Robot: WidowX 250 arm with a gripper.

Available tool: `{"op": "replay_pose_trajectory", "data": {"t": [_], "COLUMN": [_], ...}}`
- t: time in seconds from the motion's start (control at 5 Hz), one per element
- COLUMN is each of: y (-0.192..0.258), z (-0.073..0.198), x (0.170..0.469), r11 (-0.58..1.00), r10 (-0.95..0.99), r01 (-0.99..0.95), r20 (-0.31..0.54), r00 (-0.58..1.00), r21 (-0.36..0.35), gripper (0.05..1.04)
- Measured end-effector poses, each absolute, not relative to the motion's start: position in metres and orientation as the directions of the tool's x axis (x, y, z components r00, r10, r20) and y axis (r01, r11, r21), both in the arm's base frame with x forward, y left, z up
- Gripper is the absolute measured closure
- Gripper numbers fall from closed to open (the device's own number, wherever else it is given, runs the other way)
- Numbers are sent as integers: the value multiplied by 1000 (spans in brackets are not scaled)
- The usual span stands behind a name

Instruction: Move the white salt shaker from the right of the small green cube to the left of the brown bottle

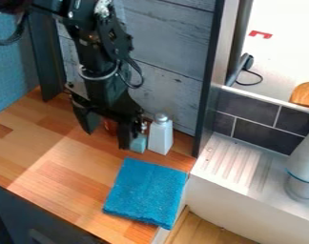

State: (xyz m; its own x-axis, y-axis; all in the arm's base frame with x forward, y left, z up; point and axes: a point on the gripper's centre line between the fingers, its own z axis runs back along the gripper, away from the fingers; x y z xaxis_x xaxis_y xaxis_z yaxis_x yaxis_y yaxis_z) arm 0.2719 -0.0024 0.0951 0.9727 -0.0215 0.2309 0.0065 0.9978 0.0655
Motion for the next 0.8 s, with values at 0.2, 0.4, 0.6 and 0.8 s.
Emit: {"op": "replay_pose_trajectory", "data": {"t": [0.2, 0.4, 0.6, 0.8], "y": [7, 7, 7, 7], "z": [81, 66, 64, 66], "x": [295, 322, 347, 367], "r11": [999, 998, 998, 998], "r10": [-8, -29, -22, -33], "r01": [-3, 18, 9, 19], "r20": [213, 201, 227, 241], "r00": [977, 979, 974, 970], "r21": [54, 57, 58, 62], "gripper": [83, 83, 83, 83]}}
